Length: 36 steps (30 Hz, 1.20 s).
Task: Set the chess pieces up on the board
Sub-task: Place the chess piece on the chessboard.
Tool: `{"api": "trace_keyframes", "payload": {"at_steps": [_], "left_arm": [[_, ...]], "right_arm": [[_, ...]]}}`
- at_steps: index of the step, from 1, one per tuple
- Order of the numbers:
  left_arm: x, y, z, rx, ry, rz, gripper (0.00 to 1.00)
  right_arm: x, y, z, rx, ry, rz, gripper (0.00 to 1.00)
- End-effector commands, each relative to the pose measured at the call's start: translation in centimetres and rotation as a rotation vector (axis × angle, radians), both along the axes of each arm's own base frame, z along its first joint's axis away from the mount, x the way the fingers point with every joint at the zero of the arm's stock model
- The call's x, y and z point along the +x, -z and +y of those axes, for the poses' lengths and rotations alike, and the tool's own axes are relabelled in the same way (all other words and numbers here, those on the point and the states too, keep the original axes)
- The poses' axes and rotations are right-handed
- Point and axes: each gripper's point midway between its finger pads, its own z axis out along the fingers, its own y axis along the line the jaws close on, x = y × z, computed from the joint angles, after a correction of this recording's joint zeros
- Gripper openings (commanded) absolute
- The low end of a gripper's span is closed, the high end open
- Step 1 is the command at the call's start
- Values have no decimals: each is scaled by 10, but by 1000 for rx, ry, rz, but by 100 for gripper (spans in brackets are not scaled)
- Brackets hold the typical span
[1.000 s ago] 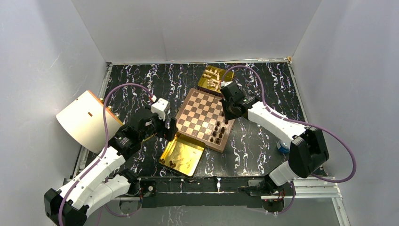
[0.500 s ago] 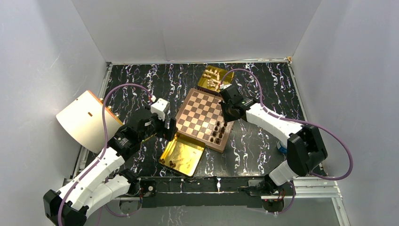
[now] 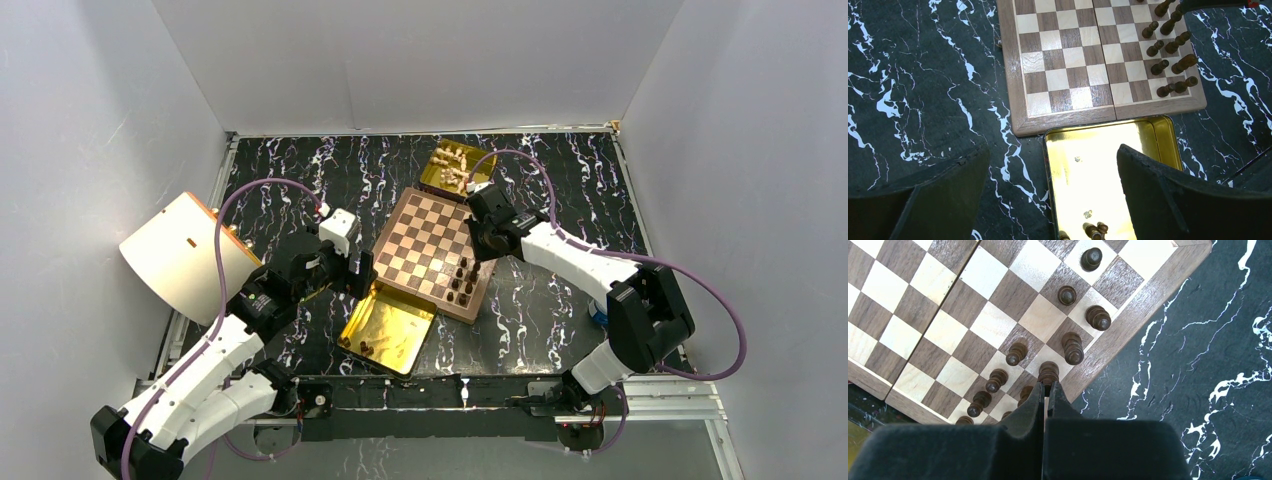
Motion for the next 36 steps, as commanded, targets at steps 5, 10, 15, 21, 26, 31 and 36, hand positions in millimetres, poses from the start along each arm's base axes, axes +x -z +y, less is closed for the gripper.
{"api": "trace_keyframes", "payload": {"at_steps": [5,10,15,21,26,31,36], "left_arm": [[0,-5,-1,-11,13,-24,94],[0,-5,-1,-11,13,-25,94],[1,-6,-2,-10,13,-24,94],[0,-5,-1,-9,13,-22,94],[0,-4,-1,-7,13,-19,94],[0,-4,-1,-9,13,-20,94],[-3,-4,-6,-23,38,-12,94]], "right_arm": [[2,-3,6,36,0,-24,6],[0,-5,6,40,-3,-15,7],[0,-8,5,34,-1,-16,7],[-2,-9,5,34,-2,-8,7],[-2,-11,4,34,1,-8,6],[-3,-13,4,36,2,-13,6],[-3,-15,3,37,4,-16,6]]}}
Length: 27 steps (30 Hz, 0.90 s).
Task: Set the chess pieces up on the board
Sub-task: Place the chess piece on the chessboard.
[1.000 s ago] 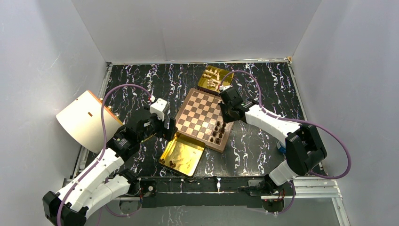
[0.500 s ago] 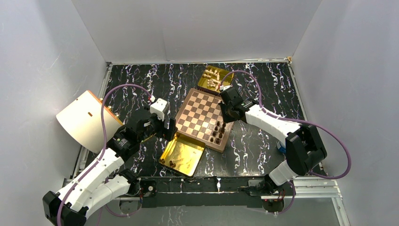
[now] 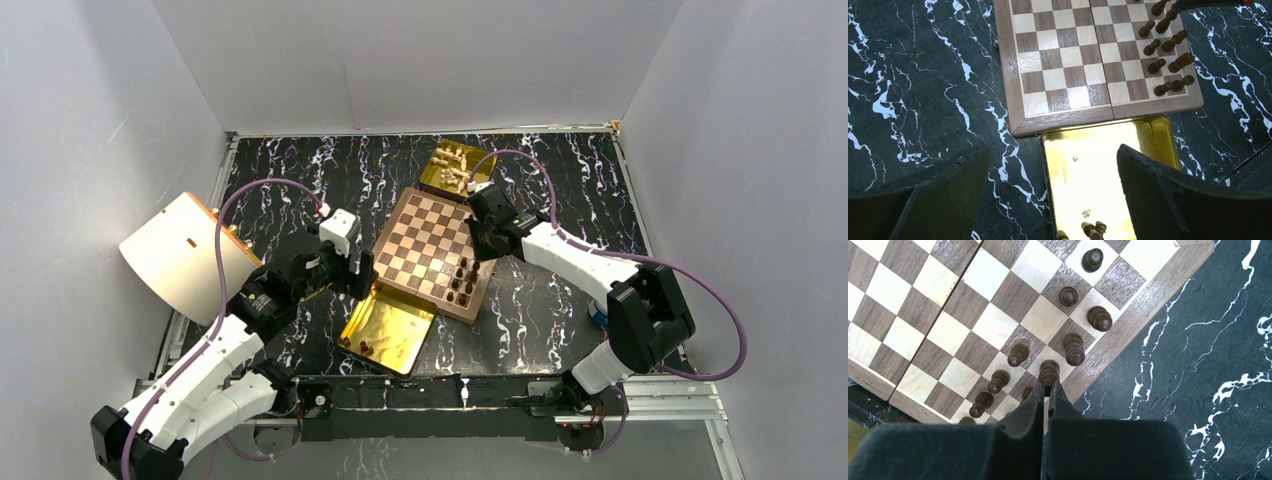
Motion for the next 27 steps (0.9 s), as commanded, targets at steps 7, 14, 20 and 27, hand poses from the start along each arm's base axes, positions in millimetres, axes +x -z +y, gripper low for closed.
{"api": "trace_keyframes", "payload": {"at_steps": [7,14,20,27], "left_arm": [[-2,-4,-6,-22,36,-12,94],[-3,-4,-7,-25,39,-10,94],[-3,-5,-7,-28,42,-11,94],[-3,-4,-8,-29,48,-8,94]], "right_arm": [[-3,-21,-1,21,8,-27,6],[-4,-15,0,25,8,-14,6],[-2,-13,2,35,10,-30,6],[3,-13,-1,23,26,-51,5]]}}
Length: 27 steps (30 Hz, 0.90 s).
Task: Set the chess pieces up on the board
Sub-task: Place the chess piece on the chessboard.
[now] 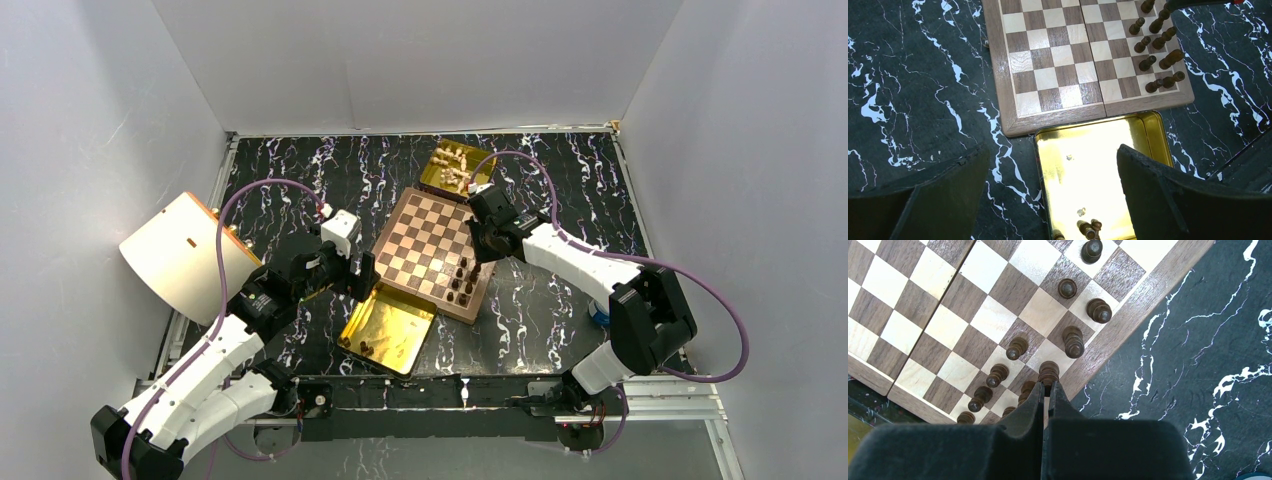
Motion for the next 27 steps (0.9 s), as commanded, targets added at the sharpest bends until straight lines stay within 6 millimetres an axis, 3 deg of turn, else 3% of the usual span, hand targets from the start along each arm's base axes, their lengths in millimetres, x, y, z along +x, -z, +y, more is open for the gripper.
{"api": "trace_keyframes", "payload": {"at_steps": [1,21,27], "left_arm": [[1,-5,-2,-12,14,-21,94],[2,-5,-2,-15,5,-19,94],[4,-3,0,-22,-25,-10,94]], "right_arm": [[8,-13,2,25,21,-62,5],[7,-8,5,31,24,-39,11],[6,-12,4,37,29,-43,21]]}}
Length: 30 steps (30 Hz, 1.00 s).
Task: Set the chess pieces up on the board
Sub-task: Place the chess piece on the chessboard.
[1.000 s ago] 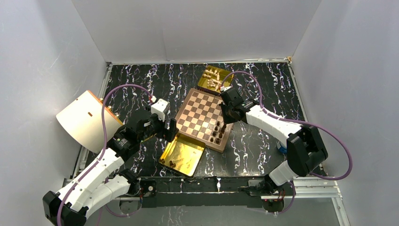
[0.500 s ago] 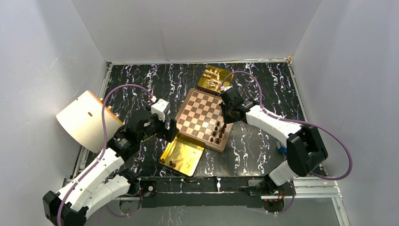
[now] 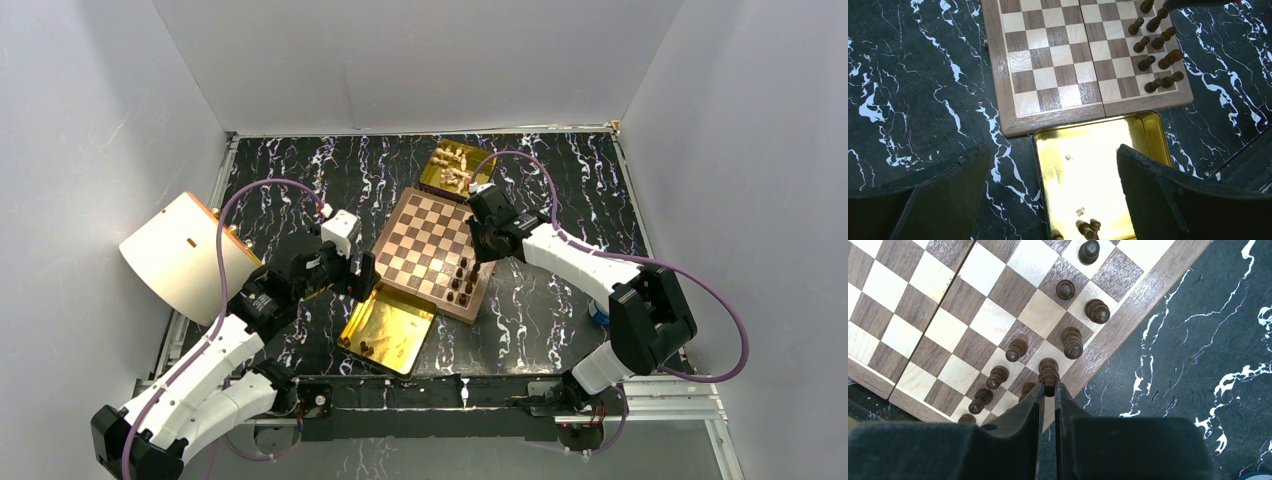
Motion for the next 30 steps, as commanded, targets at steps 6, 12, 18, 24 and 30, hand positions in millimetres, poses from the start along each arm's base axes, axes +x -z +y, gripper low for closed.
{"api": "trace_keyframes", "payload": {"at_steps": [6,12,18,24,30], "left_arm": [[10,0,10,-2,-121,22,94],[4,15,-3,-16,-87,133,94],[-3,24,-12,4,-81,277,91],[-5,31,-5,98,-143,408,82],[-24,34,2,183,-164,568,66]], "right_arm": [[8,-25,6,49,27,-57,25],[10,-34,4,40,41,-61,28],[9,-52,6,69,45,-84,34],[5,-74,11,129,27,-112,44],[-2,-104,18,245,-13,-182,50]]}}
